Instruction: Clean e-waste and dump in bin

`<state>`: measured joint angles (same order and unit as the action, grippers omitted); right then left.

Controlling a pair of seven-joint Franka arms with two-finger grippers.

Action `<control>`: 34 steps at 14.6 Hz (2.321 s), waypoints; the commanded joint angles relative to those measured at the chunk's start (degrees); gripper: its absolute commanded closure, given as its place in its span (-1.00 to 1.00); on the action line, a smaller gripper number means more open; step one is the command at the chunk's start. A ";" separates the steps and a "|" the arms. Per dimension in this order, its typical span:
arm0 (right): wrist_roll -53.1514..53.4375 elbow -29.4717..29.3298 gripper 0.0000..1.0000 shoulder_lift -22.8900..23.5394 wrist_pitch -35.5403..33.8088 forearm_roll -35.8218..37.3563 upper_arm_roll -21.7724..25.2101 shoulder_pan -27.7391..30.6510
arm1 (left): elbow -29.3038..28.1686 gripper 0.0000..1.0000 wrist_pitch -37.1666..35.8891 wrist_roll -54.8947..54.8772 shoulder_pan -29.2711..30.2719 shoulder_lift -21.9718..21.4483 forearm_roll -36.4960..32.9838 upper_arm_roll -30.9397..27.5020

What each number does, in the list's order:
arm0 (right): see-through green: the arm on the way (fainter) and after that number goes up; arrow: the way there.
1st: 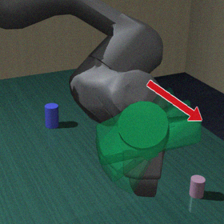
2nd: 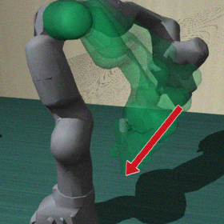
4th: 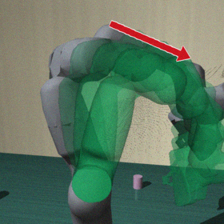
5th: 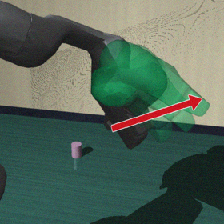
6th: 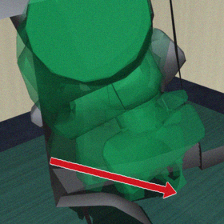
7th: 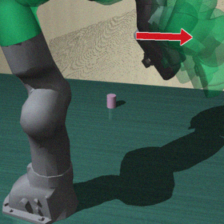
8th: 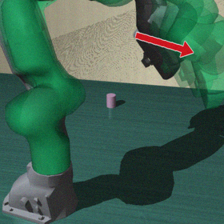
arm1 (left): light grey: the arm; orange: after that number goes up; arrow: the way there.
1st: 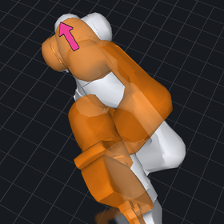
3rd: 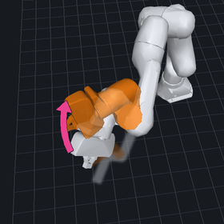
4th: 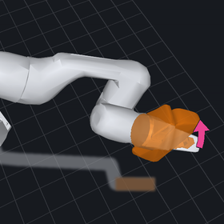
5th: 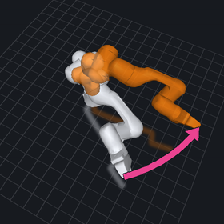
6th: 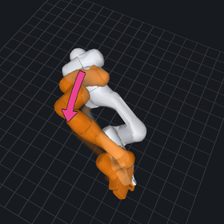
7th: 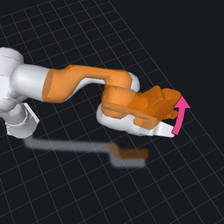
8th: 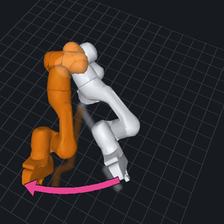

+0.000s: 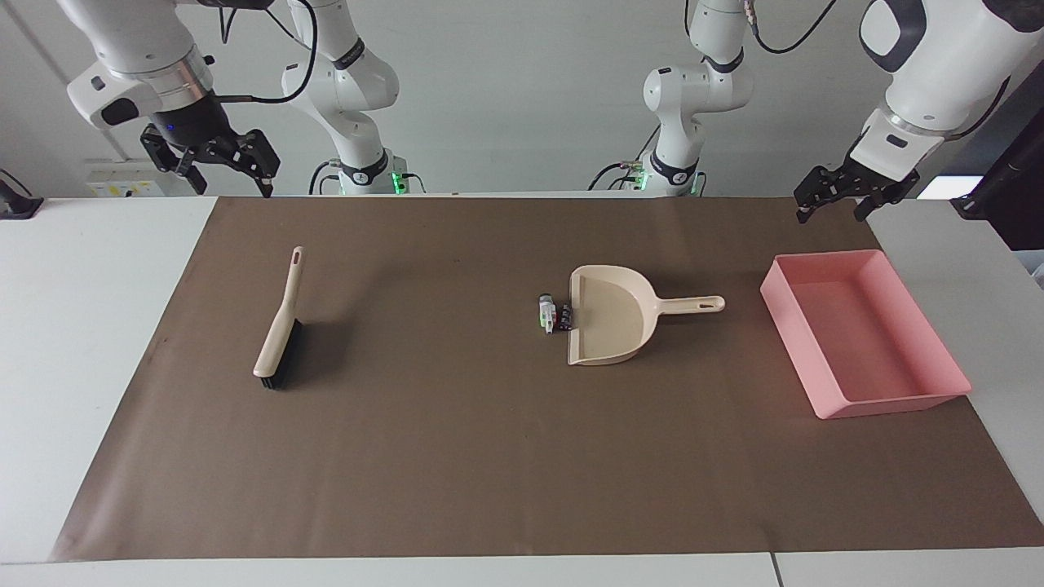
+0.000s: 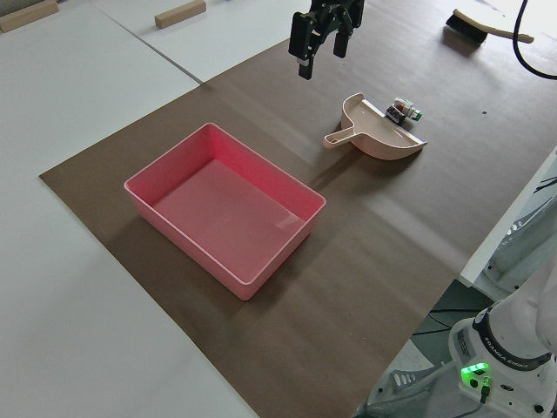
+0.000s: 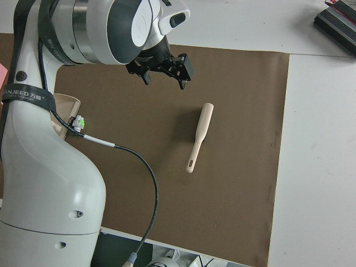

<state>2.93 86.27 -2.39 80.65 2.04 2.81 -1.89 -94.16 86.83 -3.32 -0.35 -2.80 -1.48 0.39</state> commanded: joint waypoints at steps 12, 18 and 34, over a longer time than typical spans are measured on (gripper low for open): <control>-1.09 23.20 -0.98 -8.68 16.07 -0.90 0.18 3.30 | 0.56 -0.98 -1.40 0.60 0.26 0.07 -0.81 0.05; 1.73 38.52 -0.98 -6.15 31.56 -1.25 0.18 5.32 | 0.29 -0.96 -0.43 -1.67 -0.52 0.07 -0.81 0.22; -2.40 53.04 -0.97 -5.00 45.47 -4.94 0.18 8.22 | -14.27 -0.90 17.29 -54.84 -9.38 0.95 -5.79 1.36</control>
<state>2.70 138.07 -6.28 124.93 -1.85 3.43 5.21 -103.62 98.53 -53.60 -6.73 -1.35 -3.61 2.24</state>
